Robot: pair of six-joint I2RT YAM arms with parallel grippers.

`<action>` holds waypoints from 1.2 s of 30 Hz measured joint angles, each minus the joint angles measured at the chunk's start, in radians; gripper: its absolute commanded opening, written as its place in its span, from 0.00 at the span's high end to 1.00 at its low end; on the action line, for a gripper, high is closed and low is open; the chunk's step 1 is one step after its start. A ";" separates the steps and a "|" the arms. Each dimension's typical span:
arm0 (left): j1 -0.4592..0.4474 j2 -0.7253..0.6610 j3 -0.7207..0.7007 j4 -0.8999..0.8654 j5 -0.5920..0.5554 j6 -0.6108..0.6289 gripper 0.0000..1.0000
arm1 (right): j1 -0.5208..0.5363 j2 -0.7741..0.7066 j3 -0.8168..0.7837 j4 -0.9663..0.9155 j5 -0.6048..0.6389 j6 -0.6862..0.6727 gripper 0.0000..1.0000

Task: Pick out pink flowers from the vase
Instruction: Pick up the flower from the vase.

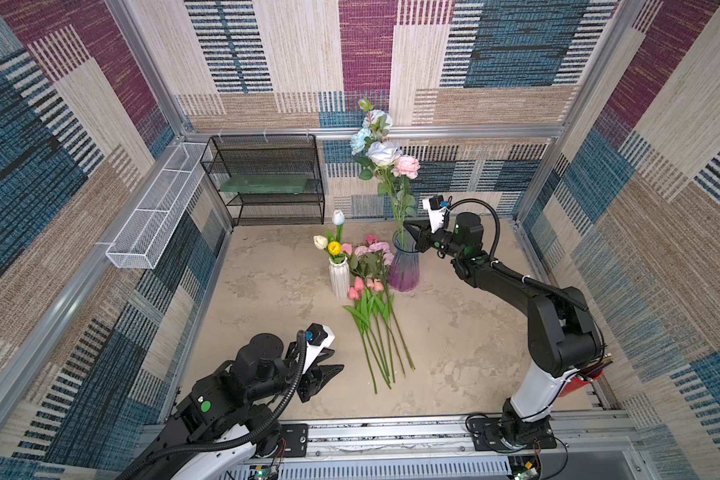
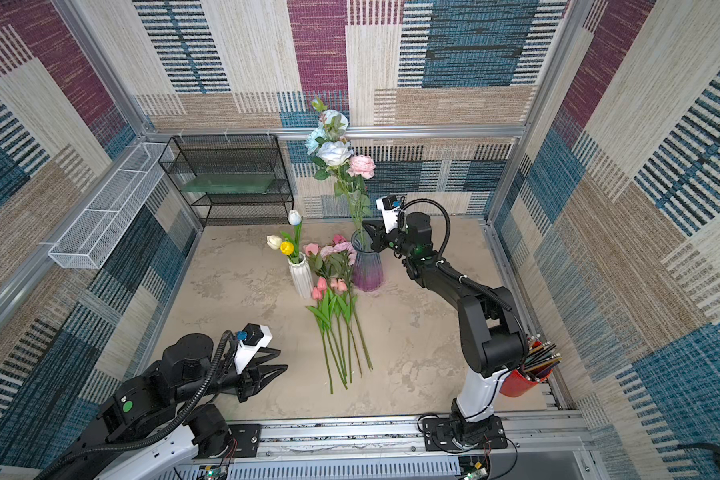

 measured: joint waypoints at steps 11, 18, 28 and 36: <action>0.000 0.001 0.000 0.000 0.013 0.000 0.55 | 0.000 -0.024 0.001 -0.056 -0.006 -0.032 0.67; 0.000 0.005 0.000 0.000 0.013 0.000 0.55 | 0.000 0.023 0.066 -0.087 -0.006 -0.051 0.67; 0.000 0.006 0.000 0.000 0.013 0.000 0.55 | 0.005 0.047 0.087 -0.079 -0.006 -0.056 0.89; 0.000 0.006 0.000 0.000 0.013 0.001 0.55 | 0.001 -0.007 0.053 -0.092 -0.006 -0.058 0.93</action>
